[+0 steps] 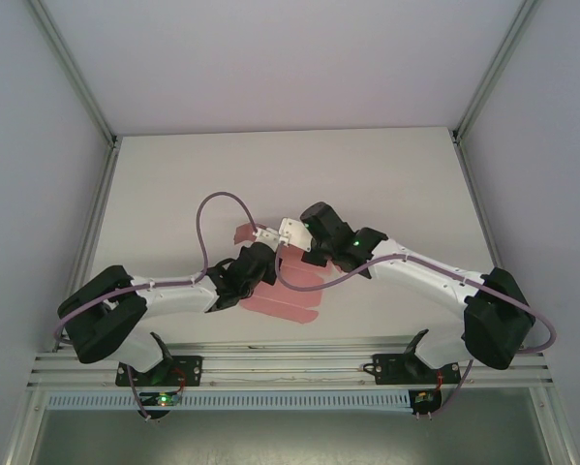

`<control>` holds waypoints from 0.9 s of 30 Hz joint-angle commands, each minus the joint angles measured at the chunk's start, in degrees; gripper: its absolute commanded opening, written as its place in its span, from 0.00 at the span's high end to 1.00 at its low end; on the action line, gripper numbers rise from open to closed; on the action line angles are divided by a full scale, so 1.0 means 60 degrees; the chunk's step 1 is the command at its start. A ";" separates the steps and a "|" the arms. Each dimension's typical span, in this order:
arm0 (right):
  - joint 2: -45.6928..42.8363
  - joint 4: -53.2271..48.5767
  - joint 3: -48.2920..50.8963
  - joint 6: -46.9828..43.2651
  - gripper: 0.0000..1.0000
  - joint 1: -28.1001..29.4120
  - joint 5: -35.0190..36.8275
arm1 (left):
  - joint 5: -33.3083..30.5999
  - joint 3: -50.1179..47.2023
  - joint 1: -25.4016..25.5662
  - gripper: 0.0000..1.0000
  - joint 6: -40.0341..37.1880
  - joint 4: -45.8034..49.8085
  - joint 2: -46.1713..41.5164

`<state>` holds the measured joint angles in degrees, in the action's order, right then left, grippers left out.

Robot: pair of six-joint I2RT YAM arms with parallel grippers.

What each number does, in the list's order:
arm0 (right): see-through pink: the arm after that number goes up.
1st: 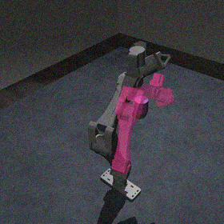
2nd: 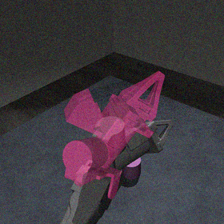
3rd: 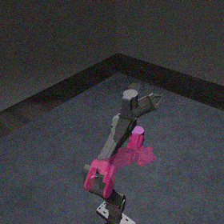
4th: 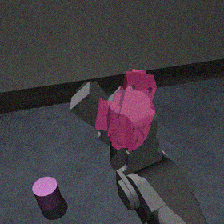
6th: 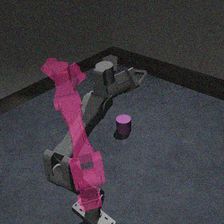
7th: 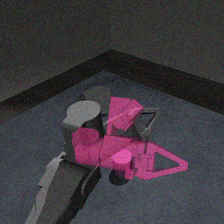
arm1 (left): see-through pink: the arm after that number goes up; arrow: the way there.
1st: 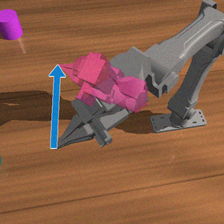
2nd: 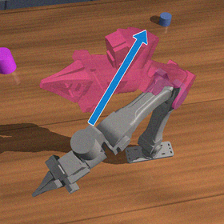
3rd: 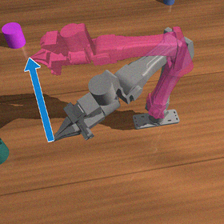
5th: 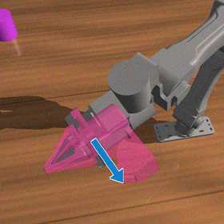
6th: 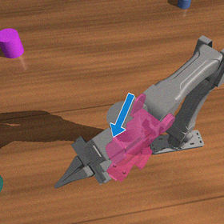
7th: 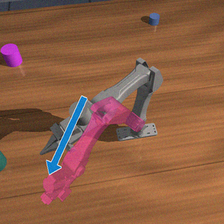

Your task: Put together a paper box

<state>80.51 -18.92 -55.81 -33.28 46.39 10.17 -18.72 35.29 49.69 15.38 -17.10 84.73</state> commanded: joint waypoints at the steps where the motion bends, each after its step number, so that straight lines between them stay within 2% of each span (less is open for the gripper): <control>1: 0.0051 0.1028 0.0185 -0.0306 1.00 0.0164 0.0248 | -0.0096 -0.0059 0.0250 0.83 0.0456 -0.0476 -0.0494; 4: 0.0084 0.1094 0.0303 -0.0611 1.00 0.0095 0.0534 | -0.0221 -0.0502 0.0252 0.72 0.0661 -0.0323 -0.1114; 9: 0.0298 0.1164 0.0231 -0.0875 1.00 -0.0100 0.0662 | -0.0472 -0.1158 0.0250 0.18 0.1190 0.0637 -0.2645; 10: 0.0347 0.1163 0.0229 -0.0959 1.00 -0.0130 0.0657 | -0.0443 -0.1255 0.0256 0.01 0.1273 0.0912 -0.3011; 15: 0.0579 0.1203 0.0171 -0.1279 0.99 -0.0247 0.0611 | -0.0406 -0.1307 0.0257 0.00 0.1581 0.2605 -0.4610; 18: 0.0698 0.1537 0.0279 -0.1554 0.98 -0.0247 0.0883 | -0.1539 -0.1227 0.0251 0.00 0.2158 0.3851 -0.5437; 21: 0.0754 0.2261 0.0706 -0.2188 0.98 -0.0227 0.1081 | -0.2444 -0.1240 0.0184 0.00 0.2765 0.4834 -0.6033; 27: 0.0942 0.4647 0.1908 -0.3779 0.98 0.0140 0.1998 | -0.2539 -0.1545 -0.0108 0.00 0.3613 0.5524 -0.6589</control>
<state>84.62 0.32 -47.09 -50.09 46.09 17.80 -29.95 27.20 49.87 32.34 10.02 46.33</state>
